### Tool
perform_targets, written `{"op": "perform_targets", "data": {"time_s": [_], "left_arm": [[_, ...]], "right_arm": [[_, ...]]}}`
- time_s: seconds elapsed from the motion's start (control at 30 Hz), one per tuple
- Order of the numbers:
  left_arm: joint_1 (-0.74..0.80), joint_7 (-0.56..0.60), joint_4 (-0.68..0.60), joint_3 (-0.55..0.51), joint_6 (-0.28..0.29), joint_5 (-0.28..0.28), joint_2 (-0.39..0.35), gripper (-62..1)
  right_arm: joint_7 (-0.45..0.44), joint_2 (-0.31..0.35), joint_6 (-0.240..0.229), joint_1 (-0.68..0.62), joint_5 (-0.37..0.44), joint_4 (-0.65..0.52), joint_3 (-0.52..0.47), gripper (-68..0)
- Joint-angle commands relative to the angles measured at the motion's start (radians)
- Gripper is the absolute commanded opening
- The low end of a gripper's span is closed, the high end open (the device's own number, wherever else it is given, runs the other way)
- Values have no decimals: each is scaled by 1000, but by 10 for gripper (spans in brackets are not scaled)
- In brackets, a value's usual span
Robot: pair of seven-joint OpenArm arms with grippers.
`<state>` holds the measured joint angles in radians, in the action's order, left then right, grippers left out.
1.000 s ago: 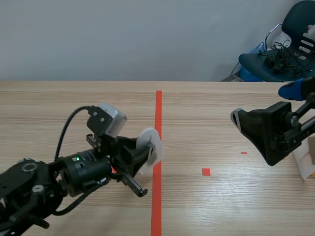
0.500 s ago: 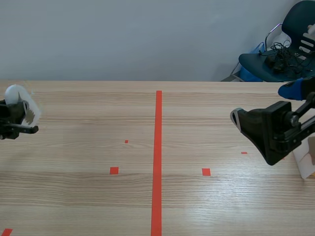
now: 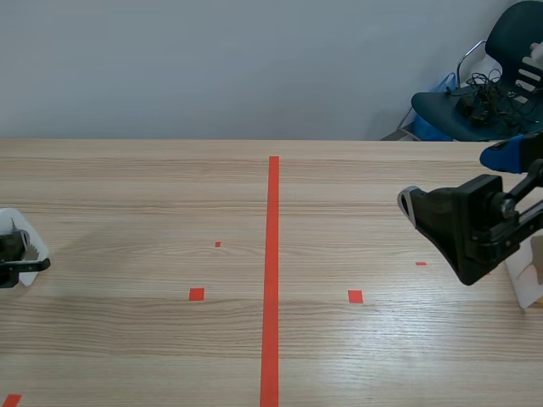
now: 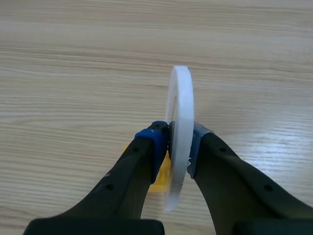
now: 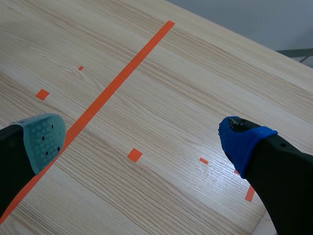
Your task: Do the leaf sorting experiment
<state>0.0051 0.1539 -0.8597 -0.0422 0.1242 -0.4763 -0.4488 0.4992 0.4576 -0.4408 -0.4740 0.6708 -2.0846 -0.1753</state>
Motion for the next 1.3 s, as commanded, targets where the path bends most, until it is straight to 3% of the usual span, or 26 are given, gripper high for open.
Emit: {"op": "perform_targets", "data": {"time_s": [0.0,0.07,0.2,0.27,0.47,0.57,0.63,0.83,0.9,1.27], "left_arm": [[-9,15,-37,-3,6,-4,-1,-528],[-7,14,-37,-3,28,-3,-3,-459],[-5,14,-39,-3,55,-3,-12,-211],[-5,14,-61,-5,55,-4,-26,-138],[33,-54,-282,-40,56,-12,-109,-128],[70,-105,-428,-68,75,-43,-150,-59],[98,-127,-515,-84,119,-49,-166,14],[194,-156,-717,-89,299,-68,-159,14],[235,-166,-765,-89,335,-90,-150,14],[464,-238,-998,-89,343,-134,-110,14]], "right_arm": [[-11,13,6,22,11,2,-11,-21],[-11,13,6,22,11,2,-11,-21],[-11,13,6,22,11,2,-11,-21],[-11,13,6,22,11,2,-11,-21],[-11,13,6,22,11,2,-11,-21],[-11,13,6,22,11,2,-11,-21],[-12,13,6,22,10,2,-11,-21],[-19,13,7,22,10,2,-11,-20],[-19,13,7,22,10,2,-11,-20],[-12,16,6,22,9,-20,-16,-20]]}}
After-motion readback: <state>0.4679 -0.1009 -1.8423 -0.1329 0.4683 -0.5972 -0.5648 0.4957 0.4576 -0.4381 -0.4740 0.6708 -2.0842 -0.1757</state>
